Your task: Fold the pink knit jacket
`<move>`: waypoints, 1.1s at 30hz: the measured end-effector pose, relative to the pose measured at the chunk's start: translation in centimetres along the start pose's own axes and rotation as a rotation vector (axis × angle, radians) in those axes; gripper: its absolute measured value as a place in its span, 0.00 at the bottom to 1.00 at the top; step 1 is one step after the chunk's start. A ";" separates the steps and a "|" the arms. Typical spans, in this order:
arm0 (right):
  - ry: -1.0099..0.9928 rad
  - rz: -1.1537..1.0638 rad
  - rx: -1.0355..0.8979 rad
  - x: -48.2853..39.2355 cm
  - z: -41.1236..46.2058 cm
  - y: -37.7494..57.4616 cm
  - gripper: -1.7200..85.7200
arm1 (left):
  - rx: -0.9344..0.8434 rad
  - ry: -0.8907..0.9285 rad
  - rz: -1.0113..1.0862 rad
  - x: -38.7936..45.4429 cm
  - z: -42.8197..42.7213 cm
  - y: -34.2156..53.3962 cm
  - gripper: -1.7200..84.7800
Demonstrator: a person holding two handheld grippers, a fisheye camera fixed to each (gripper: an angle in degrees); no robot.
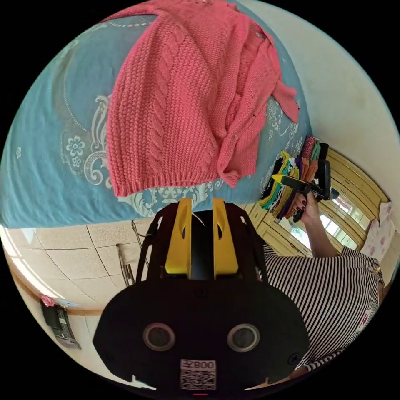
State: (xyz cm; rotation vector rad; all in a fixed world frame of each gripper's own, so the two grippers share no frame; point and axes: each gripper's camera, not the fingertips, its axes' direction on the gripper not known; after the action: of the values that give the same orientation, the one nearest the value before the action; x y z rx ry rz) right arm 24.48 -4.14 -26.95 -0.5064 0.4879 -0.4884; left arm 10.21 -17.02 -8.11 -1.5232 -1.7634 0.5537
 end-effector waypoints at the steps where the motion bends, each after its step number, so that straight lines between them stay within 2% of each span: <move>1: 0.023 0.037 0.044 1.5 -1.4 0.0 0.06 | 0.038 -0.003 -0.053 -1.9 -0.8 -0.5 0.13; 4: 0.034 0.095 0.091 4.2 -2.4 -1.5 0.09 | 0.107 -0.024 -0.156 -6.1 -2.3 -2.2 0.15; 6: 0.045 0.093 0.077 4.5 -1.4 -2.9 0.11 | 0.093 -0.048 -0.192 -8.0 -1.9 -3.7 0.15; 11: 0.114 0.100 -0.058 4.3 4.0 -6.2 0.10 | 0.036 -0.112 -0.280 -11.1 1.6 -6.8 0.10; 18: 0.093 0.084 -0.053 3.9 1.5 -3.2 0.05 | 0.076 -0.069 -0.190 -11.5 -0.7 -3.4 0.06; 21: -0.005 0.130 -0.019 4.6 0.1 1.9 0.04 | 0.158 -0.052 -0.245 -13.9 -3.0 0.8 0.06; 23: -0.146 0.217 -0.011 6.3 1.8 4.7 0.03 | 0.217 -0.044 -0.301 -16.4 -3.4 2.7 0.06; 27: -0.172 0.291 -0.063 7.0 4.7 4.5 0.03 | 0.201 -0.076 -0.390 -19.1 -1.4 2.4 0.06; 30: -0.179 0.263 0.079 6.1 1.4 2.9 0.04 | 0.227 -0.095 -0.352 -18.7 -0.6 2.0 0.06; 33: -0.063 0.149 0.220 3.8 -4.6 -1.4 0.06 | 0.275 -0.024 -0.254 -17.2 0.1 1.0 0.07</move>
State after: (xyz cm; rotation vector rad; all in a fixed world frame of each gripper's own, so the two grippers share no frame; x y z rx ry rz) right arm 24.47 -8.82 -30.83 -0.2709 0.4025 -0.3764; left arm 11.36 -33.46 -13.11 -1.0911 -1.7819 0.6563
